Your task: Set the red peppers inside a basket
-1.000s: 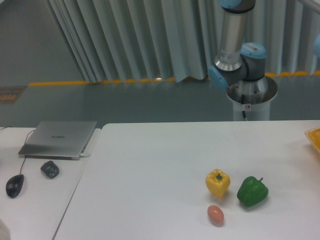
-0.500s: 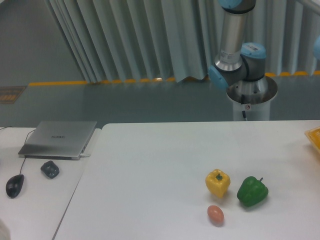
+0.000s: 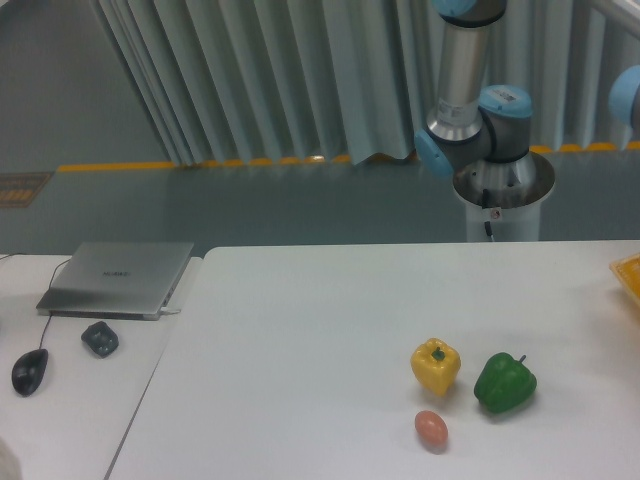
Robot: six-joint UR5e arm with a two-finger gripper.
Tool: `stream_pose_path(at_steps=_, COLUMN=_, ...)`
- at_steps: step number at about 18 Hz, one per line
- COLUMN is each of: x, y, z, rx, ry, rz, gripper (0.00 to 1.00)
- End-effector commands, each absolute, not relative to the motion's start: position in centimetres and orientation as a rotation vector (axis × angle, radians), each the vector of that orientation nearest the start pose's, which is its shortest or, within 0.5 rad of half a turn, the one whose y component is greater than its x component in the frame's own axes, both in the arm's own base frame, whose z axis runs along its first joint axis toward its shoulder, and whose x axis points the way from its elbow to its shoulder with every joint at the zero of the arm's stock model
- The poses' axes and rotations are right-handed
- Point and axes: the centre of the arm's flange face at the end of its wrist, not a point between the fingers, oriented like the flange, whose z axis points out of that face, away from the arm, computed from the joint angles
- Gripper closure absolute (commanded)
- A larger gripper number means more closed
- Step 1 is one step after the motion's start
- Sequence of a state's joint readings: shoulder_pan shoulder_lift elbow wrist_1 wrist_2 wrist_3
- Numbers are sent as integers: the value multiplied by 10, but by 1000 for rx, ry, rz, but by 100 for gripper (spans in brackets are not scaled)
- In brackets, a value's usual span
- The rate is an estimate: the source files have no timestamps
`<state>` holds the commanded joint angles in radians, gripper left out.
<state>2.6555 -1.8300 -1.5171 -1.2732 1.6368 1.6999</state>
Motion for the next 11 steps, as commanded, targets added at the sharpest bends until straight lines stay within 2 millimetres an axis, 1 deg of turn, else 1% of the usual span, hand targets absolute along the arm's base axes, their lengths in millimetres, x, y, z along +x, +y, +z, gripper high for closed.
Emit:
stream_pose_path(at_steps=2, x=-460, y=409, z=404, rx=-3024, ry=956, rz=164, gripper=0)
stream_pose_path(at_steps=4, x=-451, y=421, z=404, rx=-3020, ry=832, rz=152, gripper=0)
stream_pose_path(at_steps=5, x=-442, y=435, z=409, rx=-2992, ry=747, rz=147, gripper=0)
stream_pose_path(at_steps=6, x=-438, y=441, z=409, rx=-2980, ry=707, rz=141, gripper=0)
stream_pose_path(at_steps=7, x=-436, y=447, z=407, rx=-2981, ry=683, rz=138, gripper=0)
stream_pose_path(at_steps=9, x=-423, y=463, z=404, rx=-2976, ry=675, rz=146, gripper=0)
stream_pose_path(at_steps=11, x=-414, y=474, z=402, rx=-2973, ry=658, rz=157, gripper=0)
